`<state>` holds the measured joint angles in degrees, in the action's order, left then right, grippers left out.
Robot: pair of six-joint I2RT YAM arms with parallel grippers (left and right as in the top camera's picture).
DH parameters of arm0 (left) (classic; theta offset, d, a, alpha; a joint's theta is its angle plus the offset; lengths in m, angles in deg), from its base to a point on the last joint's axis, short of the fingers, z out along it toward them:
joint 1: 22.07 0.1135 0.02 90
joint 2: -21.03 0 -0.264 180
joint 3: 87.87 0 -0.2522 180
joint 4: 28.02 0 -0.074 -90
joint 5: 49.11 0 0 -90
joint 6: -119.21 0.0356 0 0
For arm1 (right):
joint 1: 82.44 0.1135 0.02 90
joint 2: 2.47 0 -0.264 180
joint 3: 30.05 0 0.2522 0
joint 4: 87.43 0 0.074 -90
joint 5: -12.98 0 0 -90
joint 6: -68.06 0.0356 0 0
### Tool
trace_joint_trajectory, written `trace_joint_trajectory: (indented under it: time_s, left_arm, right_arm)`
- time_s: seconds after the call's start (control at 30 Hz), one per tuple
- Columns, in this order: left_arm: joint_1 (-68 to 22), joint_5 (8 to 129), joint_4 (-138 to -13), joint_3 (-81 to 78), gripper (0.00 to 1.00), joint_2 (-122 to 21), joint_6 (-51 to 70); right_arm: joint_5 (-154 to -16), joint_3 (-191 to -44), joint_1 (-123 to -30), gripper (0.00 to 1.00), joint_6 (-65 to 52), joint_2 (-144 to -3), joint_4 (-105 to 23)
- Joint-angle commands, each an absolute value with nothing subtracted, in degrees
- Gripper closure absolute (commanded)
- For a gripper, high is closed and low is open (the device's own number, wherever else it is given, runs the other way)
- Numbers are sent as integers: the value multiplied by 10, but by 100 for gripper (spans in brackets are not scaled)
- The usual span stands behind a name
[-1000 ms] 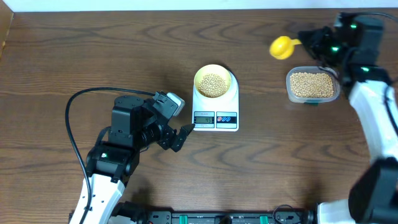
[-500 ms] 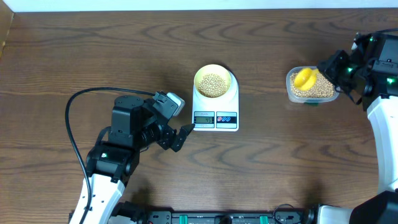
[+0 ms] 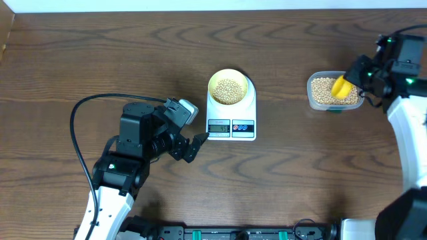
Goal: Scoop item into bowl and weigh 50g on scale
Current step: 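Dip and drag the scoop through the soybeans with the right gripper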
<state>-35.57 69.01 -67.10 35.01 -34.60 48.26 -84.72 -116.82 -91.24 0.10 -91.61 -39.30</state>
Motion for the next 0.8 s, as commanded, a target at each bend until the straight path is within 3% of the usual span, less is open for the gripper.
trace_joint_trajectory:
  time_s: [0.0,0.77]
  left_arm:
    - [-353,687,-670,355,2,-347,475]
    - [-353,687,-670,355,2,-347,475]
  right_arm:
    - [-829,-1172,-885,99,-27,-946,-418]
    - [-743,-1171,-848,99,-64,-1011,-417]
